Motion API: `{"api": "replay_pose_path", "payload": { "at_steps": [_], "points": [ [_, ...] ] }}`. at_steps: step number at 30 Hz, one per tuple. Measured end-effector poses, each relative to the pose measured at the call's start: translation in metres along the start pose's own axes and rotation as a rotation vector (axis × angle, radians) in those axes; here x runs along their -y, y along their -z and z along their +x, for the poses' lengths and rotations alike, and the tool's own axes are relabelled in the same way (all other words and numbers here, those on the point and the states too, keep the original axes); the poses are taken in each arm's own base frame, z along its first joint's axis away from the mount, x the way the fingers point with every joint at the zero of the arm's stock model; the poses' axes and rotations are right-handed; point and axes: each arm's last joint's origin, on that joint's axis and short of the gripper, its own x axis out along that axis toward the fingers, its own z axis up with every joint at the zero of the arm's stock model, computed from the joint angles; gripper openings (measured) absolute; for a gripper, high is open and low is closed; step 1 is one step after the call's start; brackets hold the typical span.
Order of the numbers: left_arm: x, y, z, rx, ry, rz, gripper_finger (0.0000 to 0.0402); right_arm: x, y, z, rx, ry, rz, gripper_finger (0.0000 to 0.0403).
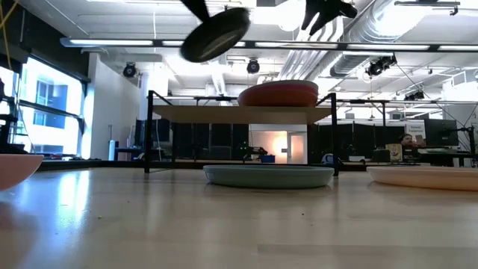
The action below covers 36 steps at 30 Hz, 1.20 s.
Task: Place and stack plates onto a shelf
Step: Stack the black plate on top of the white plate on the shelf
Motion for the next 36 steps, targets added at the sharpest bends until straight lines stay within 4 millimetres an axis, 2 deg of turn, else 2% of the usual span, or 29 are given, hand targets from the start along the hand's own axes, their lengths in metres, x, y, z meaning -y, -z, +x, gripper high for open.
{"api": "replay_pose_path", "payload": {
  "at_steps": [8, 13, 19, 25, 31, 36],
  "points": [
    [-0.023, -0.019, 0.014, 0.182, -0.087, 0.261, 0.0, 0.024, -0.01, 0.005, 0.018, 0.08, 0.06, 0.0113],
    [-0.03, -0.027, 0.034, 0.236, -0.084, 0.355, 0.0, 0.039, -0.016, 0.007, 0.042, 0.165, 0.067, 0.0113],
    [-0.028, -0.029, 0.069, 0.17, -0.065, 0.419, 0.0, 0.059, -0.022, 0.008, 0.087, 0.3, 0.119, 0.0113],
    [-0.022, -0.029, 0.102, 0.119, -0.014, 0.479, 0.0, 0.073, -0.026, 0.009, 0.089, 0.344, 0.139, 0.0113],
    [-0.011, -0.03, 0.128, 0.102, 0.038, 0.499, 0.0, 0.075, -0.026, 0.009, 0.085, 0.347, 0.129, 0.0113],
    [-0.008, -0.03, 0.138, 0.117, 0.079, 0.499, 0.0, 0.075, -0.026, 0.009, 0.082, 0.346, 0.119, 0.0113]
  ]
}}
